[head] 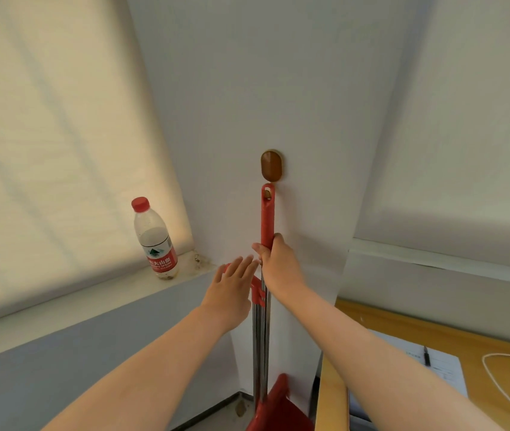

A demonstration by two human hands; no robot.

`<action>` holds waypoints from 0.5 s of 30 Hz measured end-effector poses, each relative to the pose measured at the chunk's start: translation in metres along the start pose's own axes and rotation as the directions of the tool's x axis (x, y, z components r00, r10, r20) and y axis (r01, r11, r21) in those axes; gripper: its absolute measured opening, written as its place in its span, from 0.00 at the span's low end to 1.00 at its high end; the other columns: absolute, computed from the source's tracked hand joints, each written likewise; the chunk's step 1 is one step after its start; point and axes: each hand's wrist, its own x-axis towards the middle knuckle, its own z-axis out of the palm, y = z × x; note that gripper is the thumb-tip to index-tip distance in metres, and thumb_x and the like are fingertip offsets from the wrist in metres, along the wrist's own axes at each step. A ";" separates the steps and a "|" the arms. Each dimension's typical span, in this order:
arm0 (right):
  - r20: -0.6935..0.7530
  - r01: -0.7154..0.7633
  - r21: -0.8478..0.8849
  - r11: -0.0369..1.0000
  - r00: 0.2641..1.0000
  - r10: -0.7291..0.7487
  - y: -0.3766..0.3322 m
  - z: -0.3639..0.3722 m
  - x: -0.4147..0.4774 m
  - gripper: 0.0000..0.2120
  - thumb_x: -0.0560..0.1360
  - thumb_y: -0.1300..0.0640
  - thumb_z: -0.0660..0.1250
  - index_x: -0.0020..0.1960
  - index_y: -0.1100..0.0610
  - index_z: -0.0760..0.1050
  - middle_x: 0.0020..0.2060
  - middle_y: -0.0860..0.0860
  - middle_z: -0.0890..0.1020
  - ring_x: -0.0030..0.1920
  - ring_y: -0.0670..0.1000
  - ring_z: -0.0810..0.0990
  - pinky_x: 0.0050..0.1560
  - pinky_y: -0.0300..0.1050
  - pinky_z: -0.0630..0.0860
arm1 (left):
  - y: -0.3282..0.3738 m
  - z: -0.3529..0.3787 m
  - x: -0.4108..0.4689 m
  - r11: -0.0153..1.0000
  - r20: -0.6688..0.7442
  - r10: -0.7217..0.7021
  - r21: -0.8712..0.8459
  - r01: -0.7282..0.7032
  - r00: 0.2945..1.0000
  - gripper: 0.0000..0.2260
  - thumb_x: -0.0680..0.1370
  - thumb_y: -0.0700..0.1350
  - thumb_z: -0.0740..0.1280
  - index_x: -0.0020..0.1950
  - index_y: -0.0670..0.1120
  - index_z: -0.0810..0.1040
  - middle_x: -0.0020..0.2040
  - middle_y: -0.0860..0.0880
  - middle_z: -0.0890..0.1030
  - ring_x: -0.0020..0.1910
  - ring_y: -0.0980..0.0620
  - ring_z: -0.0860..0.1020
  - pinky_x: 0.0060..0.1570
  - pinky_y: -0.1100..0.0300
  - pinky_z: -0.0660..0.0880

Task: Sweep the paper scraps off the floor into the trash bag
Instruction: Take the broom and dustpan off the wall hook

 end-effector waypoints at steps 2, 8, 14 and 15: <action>0.002 0.025 0.008 1.000 1.000 -0.025 -0.007 0.001 -0.006 0.10 0.81 0.48 0.58 0.57 0.52 0.69 0.48 0.47 0.78 0.49 0.48 0.79 0.51 0.43 0.77 | -0.003 -0.001 -0.002 1.000 0.005 0.001 0.017 -0.001 1.000 0.35 0.78 0.40 0.59 0.80 0.50 0.42 0.81 0.51 0.45 0.79 0.51 0.42 0.76 0.51 0.40; 0.096 0.103 0.053 0.993 0.990 -0.107 -0.030 0.009 -0.031 0.06 0.81 0.50 0.59 0.56 0.50 0.68 0.49 0.45 0.78 0.53 0.49 0.79 0.56 0.48 0.77 | -0.019 0.004 -0.013 0.999 0.006 0.039 0.035 -0.039 0.999 0.31 0.78 0.44 0.60 0.79 0.46 0.51 0.79 0.49 0.56 0.79 0.49 0.50 0.78 0.46 0.45; 0.302 0.086 0.037 0.996 0.949 -0.093 -0.025 0.022 -0.067 0.03 0.79 0.57 0.62 0.53 0.54 0.69 0.41 0.49 0.80 0.47 0.53 0.81 0.53 0.50 0.77 | -0.032 0.002 -0.059 0.999 0.161 -0.020 0.029 0.015 0.987 0.17 0.75 0.56 0.67 0.58 0.47 0.77 0.54 0.48 0.79 0.58 0.46 0.76 0.65 0.53 0.68; 0.327 0.085 0.046 0.995 0.940 -0.096 -0.021 0.027 -0.078 0.03 0.79 0.58 0.62 0.53 0.54 0.69 0.42 0.49 0.80 0.47 0.53 0.81 0.53 0.47 0.77 | -0.035 0.006 -0.068 0.999 0.189 -0.042 -0.008 0.044 0.981 0.18 0.74 0.59 0.68 0.55 0.47 0.77 0.51 0.49 0.80 0.54 0.47 0.78 0.58 0.53 0.72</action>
